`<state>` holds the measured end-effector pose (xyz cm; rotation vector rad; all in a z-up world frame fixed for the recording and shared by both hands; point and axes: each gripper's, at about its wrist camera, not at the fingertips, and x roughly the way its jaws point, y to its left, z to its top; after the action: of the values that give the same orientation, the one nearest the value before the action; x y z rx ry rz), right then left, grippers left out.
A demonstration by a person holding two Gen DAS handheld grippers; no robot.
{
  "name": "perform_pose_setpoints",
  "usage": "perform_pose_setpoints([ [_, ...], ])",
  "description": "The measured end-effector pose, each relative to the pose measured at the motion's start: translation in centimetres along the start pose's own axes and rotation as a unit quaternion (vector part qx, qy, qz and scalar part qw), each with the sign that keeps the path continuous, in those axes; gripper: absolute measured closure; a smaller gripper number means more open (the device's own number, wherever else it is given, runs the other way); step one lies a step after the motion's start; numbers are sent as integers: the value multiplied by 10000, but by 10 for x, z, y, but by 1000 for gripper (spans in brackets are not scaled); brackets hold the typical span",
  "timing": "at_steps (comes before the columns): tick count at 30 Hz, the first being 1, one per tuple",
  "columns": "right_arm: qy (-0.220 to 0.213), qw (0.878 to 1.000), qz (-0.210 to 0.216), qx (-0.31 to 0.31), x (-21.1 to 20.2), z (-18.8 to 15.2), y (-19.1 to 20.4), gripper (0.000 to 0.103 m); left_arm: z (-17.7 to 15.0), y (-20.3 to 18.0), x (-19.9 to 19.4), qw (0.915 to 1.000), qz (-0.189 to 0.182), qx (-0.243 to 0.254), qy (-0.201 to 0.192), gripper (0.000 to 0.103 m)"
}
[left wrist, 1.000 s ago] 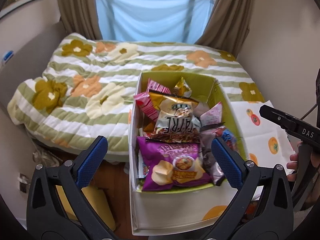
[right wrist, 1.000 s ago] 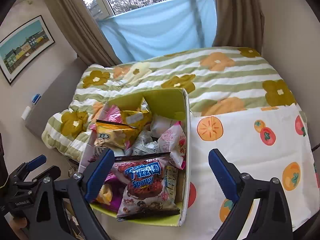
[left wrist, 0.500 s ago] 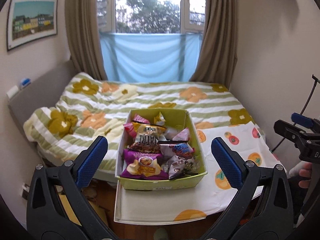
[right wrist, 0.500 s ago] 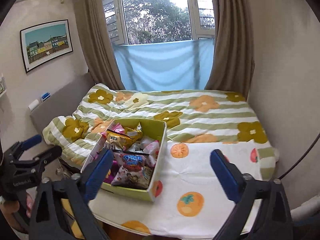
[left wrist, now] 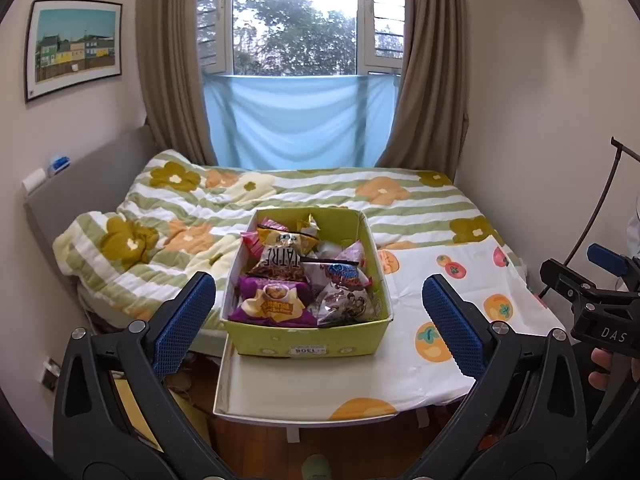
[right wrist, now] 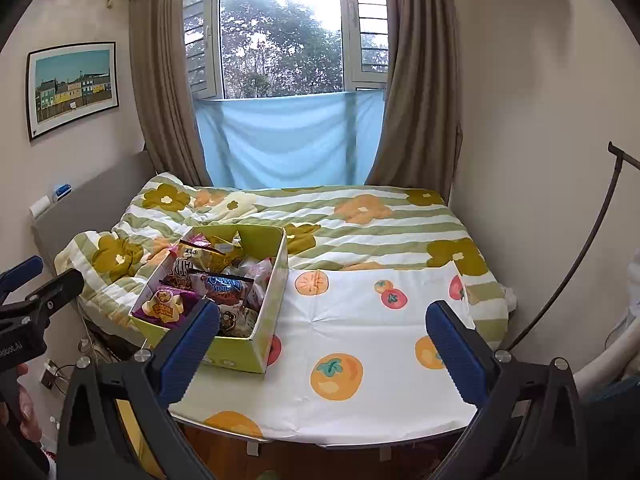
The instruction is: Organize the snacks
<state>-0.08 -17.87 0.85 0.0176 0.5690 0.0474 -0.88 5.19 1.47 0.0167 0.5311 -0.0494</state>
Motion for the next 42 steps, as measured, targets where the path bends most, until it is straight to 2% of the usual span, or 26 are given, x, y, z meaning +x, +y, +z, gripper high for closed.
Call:
perform_pose_setpoints([
  [42,39,9997,-226,53,-7,-3,2,0,-2,1,3,9998,-199,-67,30,0],
])
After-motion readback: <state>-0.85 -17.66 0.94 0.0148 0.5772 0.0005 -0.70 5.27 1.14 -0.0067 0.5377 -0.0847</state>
